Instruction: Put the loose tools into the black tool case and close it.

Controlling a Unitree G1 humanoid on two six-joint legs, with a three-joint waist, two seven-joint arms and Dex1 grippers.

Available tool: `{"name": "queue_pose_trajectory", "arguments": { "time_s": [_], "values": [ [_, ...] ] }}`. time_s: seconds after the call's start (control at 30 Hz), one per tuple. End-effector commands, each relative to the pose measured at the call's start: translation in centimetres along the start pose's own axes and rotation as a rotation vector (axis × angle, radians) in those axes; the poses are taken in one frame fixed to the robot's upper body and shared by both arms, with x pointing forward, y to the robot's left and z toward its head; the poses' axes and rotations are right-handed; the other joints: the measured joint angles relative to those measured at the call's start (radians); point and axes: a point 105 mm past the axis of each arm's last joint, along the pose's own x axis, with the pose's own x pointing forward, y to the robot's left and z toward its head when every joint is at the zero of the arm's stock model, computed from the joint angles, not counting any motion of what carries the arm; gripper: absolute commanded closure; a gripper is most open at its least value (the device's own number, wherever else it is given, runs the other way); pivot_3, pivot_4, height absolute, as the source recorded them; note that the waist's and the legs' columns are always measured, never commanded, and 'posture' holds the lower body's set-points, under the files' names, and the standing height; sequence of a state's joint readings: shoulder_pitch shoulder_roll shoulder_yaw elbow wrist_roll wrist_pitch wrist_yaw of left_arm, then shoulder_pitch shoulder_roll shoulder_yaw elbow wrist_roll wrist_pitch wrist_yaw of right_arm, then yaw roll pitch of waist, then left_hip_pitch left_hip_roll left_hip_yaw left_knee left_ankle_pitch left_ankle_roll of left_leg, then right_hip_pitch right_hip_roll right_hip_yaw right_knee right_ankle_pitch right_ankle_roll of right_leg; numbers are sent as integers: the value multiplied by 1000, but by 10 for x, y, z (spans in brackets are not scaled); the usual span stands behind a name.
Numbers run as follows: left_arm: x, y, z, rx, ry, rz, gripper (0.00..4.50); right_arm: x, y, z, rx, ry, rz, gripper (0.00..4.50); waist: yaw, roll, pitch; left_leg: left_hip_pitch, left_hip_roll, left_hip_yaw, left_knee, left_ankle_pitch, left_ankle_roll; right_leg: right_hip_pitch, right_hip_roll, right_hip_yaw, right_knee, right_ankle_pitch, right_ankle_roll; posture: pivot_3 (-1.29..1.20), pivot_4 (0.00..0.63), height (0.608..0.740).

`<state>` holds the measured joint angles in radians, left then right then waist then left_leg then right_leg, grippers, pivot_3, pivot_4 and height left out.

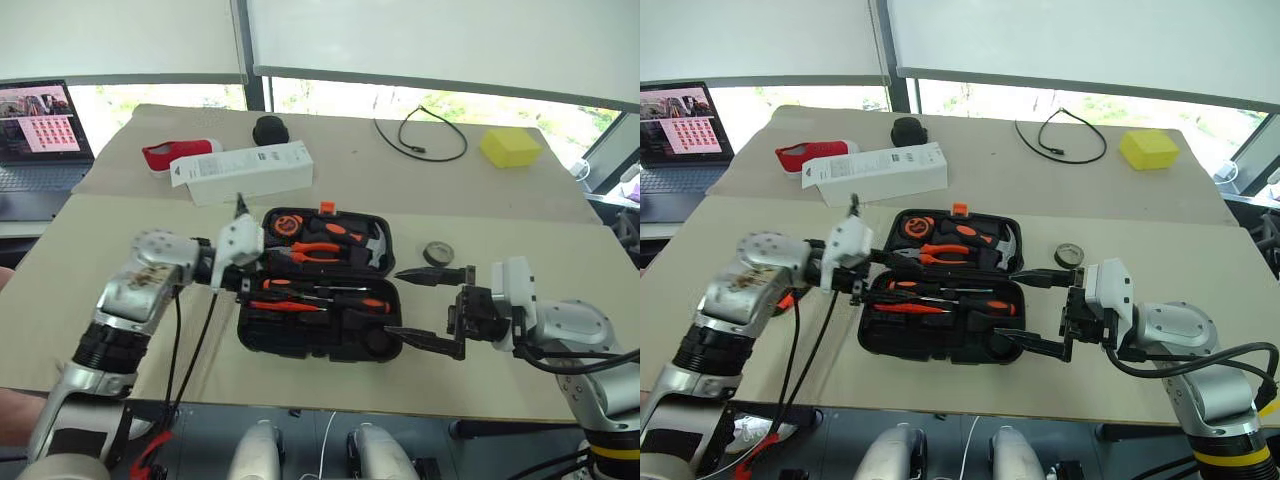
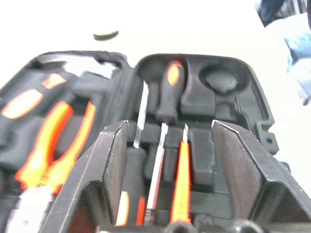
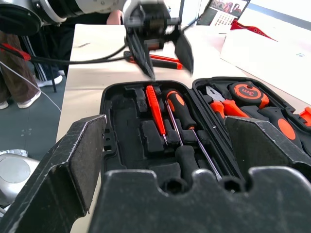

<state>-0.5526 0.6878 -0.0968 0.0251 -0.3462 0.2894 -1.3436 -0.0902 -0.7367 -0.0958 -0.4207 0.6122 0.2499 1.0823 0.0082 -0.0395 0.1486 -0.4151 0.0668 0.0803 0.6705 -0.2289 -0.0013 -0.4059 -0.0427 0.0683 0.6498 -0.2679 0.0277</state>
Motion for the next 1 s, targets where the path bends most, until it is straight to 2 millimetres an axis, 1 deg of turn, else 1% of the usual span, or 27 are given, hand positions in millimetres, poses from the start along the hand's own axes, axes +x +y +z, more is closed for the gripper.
{"name": "queue_pose_trajectory", "arguments": {
  "time_s": [0.03, 0.07, 0.23, 0.3, 0.4, 0.43, 0.57, 0.7, 0.87, 1.0],
  "values": [
    [-6, 6, -9, 11, -12, 60, 2213, 0, -1, 8, -17, -31, 1, 0, 1, 0, 0, 0, 0, 0, 0, 0, 0, 0, 0, 0, 0, 0, 0, 0, 150, 740],
    [-5, 6, -15, 10, 0, 64, 2720, 1, -2, 8, -18, -34, -1, 0, 2, 0, 0, 0, 0, 0, 0, 0, 0, 0, 0, 0, 0, 0, 0, 0, 150, 740],
    [9, 9, -34, -14, 33, 102, 4466, 2, -1, 8, -17, -40, -7, 0, 6, 0, 0, 0, 0, 0, 2, 0, 0, 1, 0, 0, 0, 0, 1, 0, 150, 740],
    [14, 8, -42, -14, 57, 102, 4466, 2, -1, 8, -16, -45, -11, 0, 5, 0, 0, -1, 0, 0, 2, 0, 0, 1, 0, 0, 0, 1, 1, 0, 150, 740],
    [20, 0, -45, -2, 59, 59, 4466, 2, 0, 8, -15, -48, -14, 0, 4, 0, 0, -1, 0, 0, 2, 0, 0, 1, 0, 0, 0, 1, 1, 0, 150, 740],
    [21, 0, -45, -8, 56, 59, 4466, 2, 0, 8, -14, -49, -16, 0, 4, 0, 0, -1, 0, 0, 2, 0, 0, 1, 0, 0, 0, 1, 1, 0, 150, 740],
    [19, -9, -61, 8, 136, 18, 4466, 2, 1, 8, -13, -53, -23, 0, 2, 0, 0, 0, 0, 0, 2, 0, 0, 1, 0, 0, 0, 1, 1, 0, 150, 740],
    [21, -15, -57, 16, 100, -17, 4466, 3, 1, 9, -13, -58, -30, 0, 1, 0, 0, 0, 0, 0, 2, 0, 0, 1, 0, 0, 1, 1, 1, 0, 150, 740],
    [16, -17, -64, 1, 164, -25, 4466, 5, 1, 8, -12, -65, -35, 0, -2, 0, 0, 0, 0, 0, 2, 0, 0, 1, 0, 0, 1, 1, 1, 0, 150, 740],
    [15, -18, -62, 37, 172, -39, 4466, 6, -1, 8, -15, -68, -40, 0, -3, 0, 0, 0, 0, 0, 2, 0, 0, 1, 0, 0, 1, 1, 1, 0, 150, 740]
  ]
}}
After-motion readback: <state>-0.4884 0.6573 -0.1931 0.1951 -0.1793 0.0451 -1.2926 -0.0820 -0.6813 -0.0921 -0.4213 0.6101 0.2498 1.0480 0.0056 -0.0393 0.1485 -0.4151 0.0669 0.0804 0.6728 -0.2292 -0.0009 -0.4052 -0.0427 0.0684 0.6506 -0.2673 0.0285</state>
